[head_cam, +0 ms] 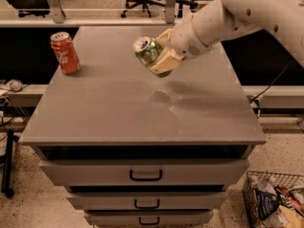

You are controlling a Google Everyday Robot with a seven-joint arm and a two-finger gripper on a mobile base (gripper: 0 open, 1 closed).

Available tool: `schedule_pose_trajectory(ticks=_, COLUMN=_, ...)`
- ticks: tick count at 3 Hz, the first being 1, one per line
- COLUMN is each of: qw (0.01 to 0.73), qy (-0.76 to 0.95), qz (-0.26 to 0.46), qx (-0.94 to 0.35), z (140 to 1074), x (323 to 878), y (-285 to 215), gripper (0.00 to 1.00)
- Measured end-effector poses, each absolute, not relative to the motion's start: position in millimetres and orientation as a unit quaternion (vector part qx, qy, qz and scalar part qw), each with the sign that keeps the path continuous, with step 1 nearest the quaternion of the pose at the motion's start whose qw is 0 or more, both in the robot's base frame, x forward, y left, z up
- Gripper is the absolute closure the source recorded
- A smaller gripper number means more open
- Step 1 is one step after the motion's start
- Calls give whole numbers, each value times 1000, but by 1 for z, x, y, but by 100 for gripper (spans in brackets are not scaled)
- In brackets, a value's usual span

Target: Knock green can over

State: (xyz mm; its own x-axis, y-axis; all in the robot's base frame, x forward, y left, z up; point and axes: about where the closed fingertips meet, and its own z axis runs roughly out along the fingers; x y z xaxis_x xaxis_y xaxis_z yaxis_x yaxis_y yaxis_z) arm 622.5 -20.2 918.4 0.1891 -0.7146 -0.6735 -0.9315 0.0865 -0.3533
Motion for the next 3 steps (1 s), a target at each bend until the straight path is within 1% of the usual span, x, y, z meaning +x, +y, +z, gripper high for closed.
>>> schedule_pose_trajectory(ticks=1, qw=314, qy=624, qz=79, qx=-711, z=899, x=615, y=-49, gripper=100)
schedule_pose_trajectory(ticks=2, qw=247, qy=614, qz=34, qx=-749, z=880, x=604, y=-64, gripper=100)
schedule_pose_trajectory(ticks=3, qw=195, qy=592, qz=-1, qx=-782, z=863, x=592, y=-65, gripper=100)
